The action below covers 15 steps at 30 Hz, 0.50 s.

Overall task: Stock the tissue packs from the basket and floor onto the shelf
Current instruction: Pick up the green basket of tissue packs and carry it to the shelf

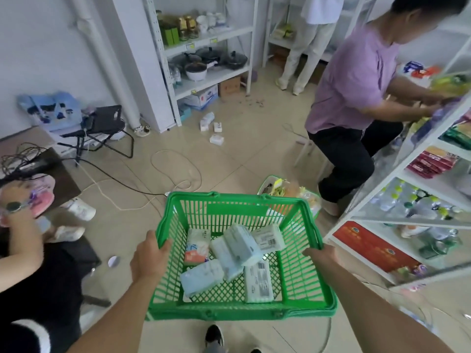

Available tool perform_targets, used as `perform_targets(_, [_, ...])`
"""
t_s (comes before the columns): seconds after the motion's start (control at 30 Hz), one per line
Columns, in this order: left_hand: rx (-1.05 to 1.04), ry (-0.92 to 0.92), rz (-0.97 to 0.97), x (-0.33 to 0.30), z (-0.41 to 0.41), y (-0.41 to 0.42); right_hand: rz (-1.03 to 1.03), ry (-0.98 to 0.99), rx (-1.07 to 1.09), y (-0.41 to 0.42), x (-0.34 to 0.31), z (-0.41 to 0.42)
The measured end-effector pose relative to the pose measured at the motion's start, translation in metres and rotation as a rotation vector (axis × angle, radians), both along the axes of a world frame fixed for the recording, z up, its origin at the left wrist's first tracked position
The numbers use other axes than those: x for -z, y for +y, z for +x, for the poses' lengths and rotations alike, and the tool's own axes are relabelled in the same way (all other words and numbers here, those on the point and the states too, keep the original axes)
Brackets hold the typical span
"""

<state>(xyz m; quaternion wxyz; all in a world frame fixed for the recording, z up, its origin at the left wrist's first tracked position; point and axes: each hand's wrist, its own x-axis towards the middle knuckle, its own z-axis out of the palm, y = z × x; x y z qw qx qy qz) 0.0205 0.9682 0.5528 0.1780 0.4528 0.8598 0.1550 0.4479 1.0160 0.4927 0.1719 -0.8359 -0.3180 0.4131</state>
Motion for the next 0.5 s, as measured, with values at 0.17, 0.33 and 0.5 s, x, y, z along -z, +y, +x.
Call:
perform_targets(0.17, [0.002, 0.004, -0.021, 0.007, -0.014, 0.074, -0.039, 0.005, 0.005, 0.079, 0.004, -0.012])
perform_targets(0.33, [0.061, 0.032, -0.039, 0.017, -0.023, 0.155, -0.156, 0.069, 0.117, 0.141, 0.012, -0.011])
perform_targets(0.5, [0.121, 0.023, -0.044, 0.026, -0.017, 0.241, -0.190, 0.089, 0.214, 0.203, 0.022, -0.006])
